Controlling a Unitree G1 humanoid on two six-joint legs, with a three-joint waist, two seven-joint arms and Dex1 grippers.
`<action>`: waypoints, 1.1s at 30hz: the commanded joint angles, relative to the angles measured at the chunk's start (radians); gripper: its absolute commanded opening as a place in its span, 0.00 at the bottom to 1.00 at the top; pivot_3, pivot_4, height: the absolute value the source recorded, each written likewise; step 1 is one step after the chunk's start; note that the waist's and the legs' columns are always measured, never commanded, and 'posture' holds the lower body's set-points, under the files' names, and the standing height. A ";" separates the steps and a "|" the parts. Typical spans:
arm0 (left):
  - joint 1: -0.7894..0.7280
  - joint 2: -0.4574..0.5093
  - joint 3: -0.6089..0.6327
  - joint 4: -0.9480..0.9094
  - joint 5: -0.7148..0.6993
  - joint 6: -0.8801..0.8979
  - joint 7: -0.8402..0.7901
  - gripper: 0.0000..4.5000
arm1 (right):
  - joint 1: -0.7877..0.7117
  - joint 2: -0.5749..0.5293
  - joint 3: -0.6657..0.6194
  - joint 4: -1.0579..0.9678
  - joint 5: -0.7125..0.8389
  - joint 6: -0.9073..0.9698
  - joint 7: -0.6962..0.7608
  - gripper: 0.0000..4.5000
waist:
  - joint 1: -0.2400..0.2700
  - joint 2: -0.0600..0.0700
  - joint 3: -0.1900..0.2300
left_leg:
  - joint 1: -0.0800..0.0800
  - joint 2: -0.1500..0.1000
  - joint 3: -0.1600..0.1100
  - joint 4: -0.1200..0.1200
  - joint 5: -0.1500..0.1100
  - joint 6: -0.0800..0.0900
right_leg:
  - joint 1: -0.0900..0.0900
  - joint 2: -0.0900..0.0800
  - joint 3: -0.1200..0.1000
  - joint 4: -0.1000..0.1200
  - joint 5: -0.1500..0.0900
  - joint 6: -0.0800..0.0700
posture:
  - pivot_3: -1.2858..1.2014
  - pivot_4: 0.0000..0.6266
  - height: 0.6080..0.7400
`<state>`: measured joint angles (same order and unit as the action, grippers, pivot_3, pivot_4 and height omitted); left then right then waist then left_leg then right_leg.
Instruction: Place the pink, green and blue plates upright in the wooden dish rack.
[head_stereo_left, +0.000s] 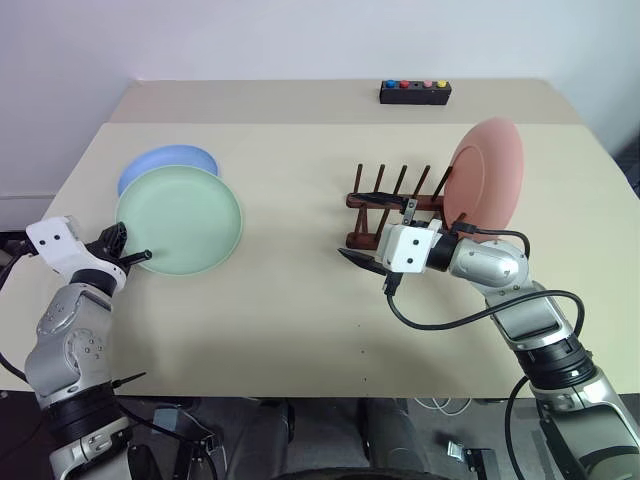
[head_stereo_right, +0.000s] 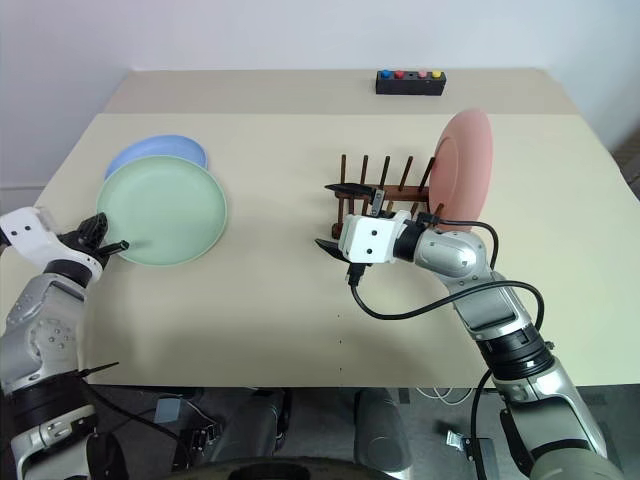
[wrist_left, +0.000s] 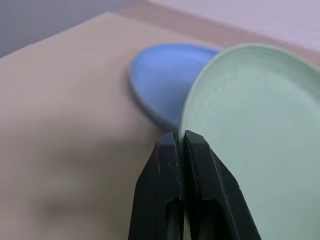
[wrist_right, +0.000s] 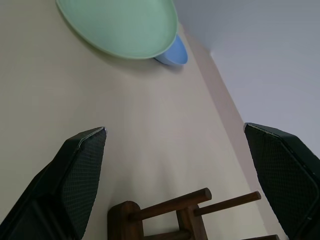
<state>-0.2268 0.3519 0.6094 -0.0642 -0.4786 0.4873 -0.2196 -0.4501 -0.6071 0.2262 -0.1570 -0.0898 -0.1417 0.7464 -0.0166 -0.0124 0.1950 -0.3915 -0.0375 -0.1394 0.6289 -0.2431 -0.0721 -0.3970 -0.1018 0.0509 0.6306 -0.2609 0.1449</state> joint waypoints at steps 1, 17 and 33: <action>-0.024 0.012 -0.042 -0.126 0.017 -0.109 -0.012 0.01 | -0.026 0.007 -0.024 -0.043 0.019 -0.017 0.004 1.00 | 0.000 -0.001 0.001 | 0.000 0.000 0.000 0.000 0.000 0.000 | 0.000 0.000 0.000 0.000 0.000 0.000 | 0.52 0.24 1.00; -0.192 -0.152 -0.419 -0.380 0.245 -0.154 0.177 0.01 | -0.101 0.061 0.010 0.008 -0.180 -0.122 -0.127 1.00 | -0.003 -0.002 0.001 | 0.000 0.000 0.000 -0.001 0.000 0.000 | -0.001 0.000 0.000 0.000 0.000 0.000 | 0.52 0.24 1.00; -0.213 -0.228 -0.514 -0.456 0.178 -0.050 0.169 0.00 | -0.134 0.101 0.077 0.092 -0.324 -0.188 -0.190 0.94 | 0.001 -0.003 0.001 | 0.000 0.000 0.000 0.000 0.000 0.000 | 0.000 0.000 0.000 0.000 0.000 0.000 | 0.52 0.24 1.00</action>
<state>-0.4352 0.1242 0.1024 -0.4582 -0.2934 0.4420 -0.0476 -0.5586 -0.5170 0.3057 -0.0509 -0.4112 -0.3123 0.5721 -0.0157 -0.0152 0.1962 -0.3919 -0.0377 -0.1391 0.6290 -0.2428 -0.0725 -0.3969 -0.1013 0.0510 0.6303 -0.2608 0.1449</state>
